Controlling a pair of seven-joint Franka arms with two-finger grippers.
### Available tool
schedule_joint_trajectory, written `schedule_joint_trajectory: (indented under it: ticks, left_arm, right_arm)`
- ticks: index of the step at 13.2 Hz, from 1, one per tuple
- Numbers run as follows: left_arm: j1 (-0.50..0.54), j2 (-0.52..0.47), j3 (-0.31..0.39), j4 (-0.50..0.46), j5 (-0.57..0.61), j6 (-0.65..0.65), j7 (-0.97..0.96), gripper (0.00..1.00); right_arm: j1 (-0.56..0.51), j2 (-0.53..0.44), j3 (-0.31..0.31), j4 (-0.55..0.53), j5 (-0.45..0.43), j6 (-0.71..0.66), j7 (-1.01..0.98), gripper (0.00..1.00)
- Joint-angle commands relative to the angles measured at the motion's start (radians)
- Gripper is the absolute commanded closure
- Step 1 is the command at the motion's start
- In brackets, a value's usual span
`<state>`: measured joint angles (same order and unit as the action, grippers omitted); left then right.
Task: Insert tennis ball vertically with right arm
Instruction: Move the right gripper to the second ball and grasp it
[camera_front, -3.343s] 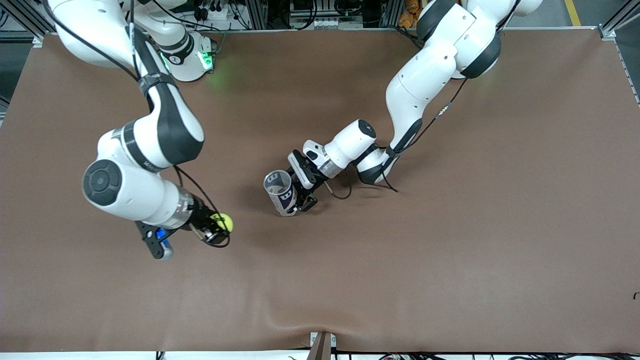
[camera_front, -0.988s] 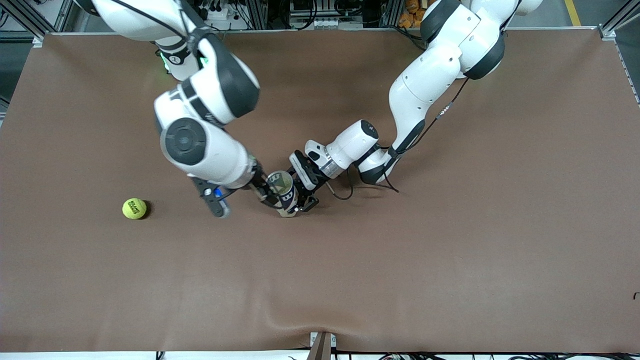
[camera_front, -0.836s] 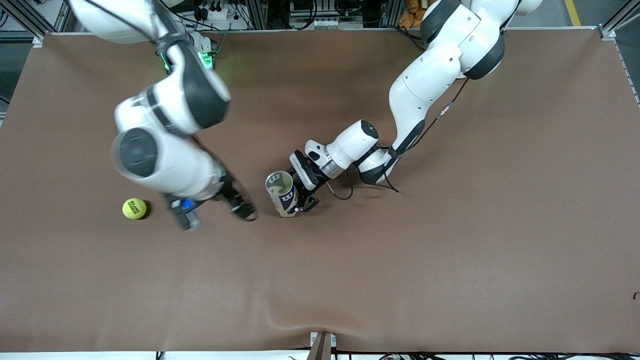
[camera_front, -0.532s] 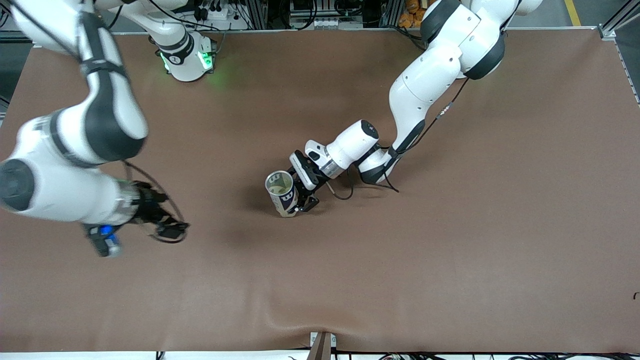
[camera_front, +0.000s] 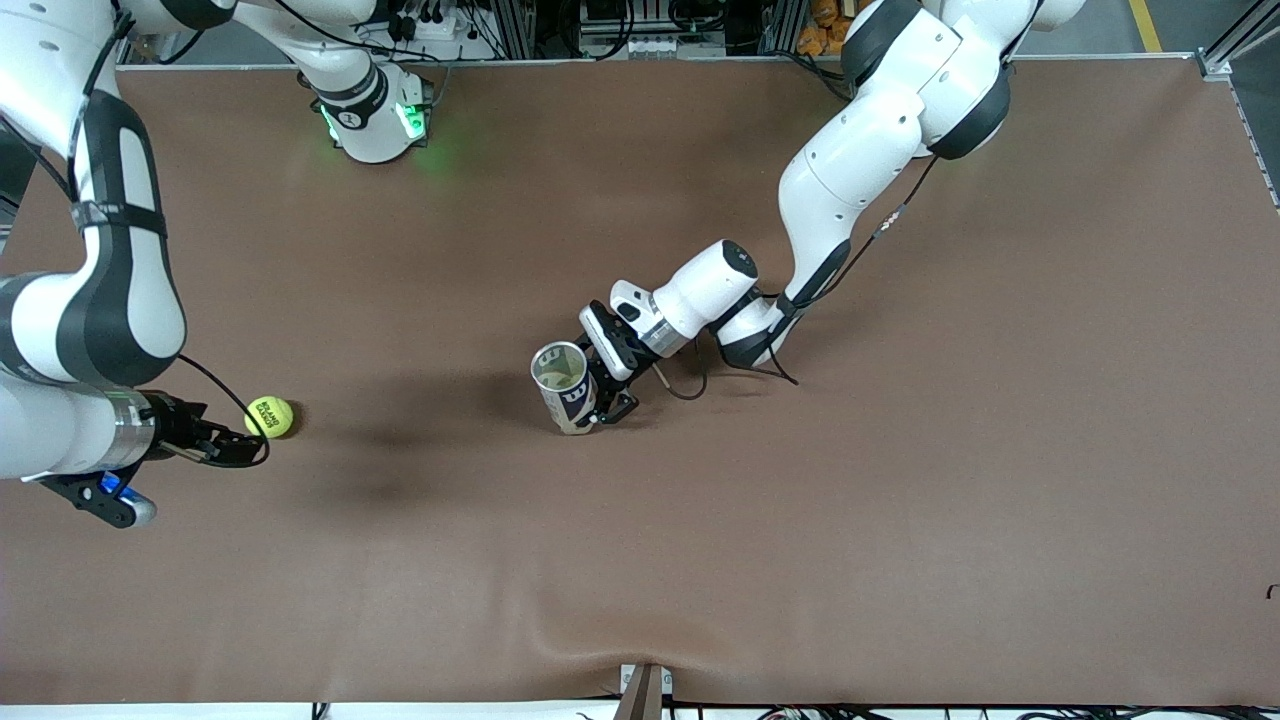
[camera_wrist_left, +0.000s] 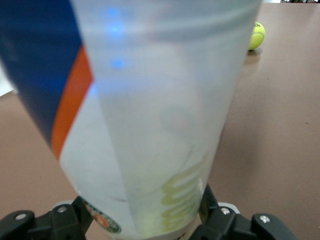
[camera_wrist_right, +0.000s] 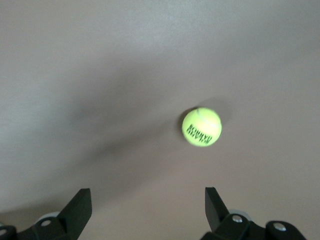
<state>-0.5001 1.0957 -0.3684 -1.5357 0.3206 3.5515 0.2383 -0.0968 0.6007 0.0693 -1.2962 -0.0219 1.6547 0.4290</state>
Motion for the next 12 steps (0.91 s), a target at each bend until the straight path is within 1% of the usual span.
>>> schedule_joint_trajectory:
  ticks: [1,2,3,5,8,11,12]
  left_arm:
    - [0.014,-0.022,-0.006,-0.026,0.015,0.004,-0.010,0.17]
    - [0.012,-0.022,-0.006,-0.026,0.015,0.006,-0.010,0.17]
    - [0.014,-0.022,-0.006,-0.026,0.015,0.006,-0.010,0.17]
    - [0.014,-0.022,-0.006,-0.026,0.015,0.004,-0.010,0.17]
    - [0.015,-0.022,-0.007,-0.026,0.015,0.004,-0.010,0.17]
    - [0.015,-0.020,-0.007,-0.024,0.011,0.004,-0.011,0.17]
    - [0.015,-0.020,-0.007,-0.026,0.009,0.006,-0.011,0.17]
  right_arm:
    - [-0.041,-0.018,0.020,-0.150,-0.051,0.136,-0.044,0.00]
    - [-0.046,-0.018,0.020,-0.196,-0.084,0.184,-0.044,0.00]
    - [-0.049,-0.018,0.020,-0.246,-0.098,0.236,-0.044,0.00]
    - [-0.083,-0.016,0.021,-0.311,-0.098,0.287,-0.074,0.00]
    - [-0.087,-0.019,0.020,-0.371,-0.098,0.306,-0.099,0.00]
    - [-0.110,-0.016,0.020,-0.445,-0.098,0.408,-0.099,0.00]
    - [-0.109,-0.015,0.020,-0.454,-0.098,0.418,-0.099,0.00]
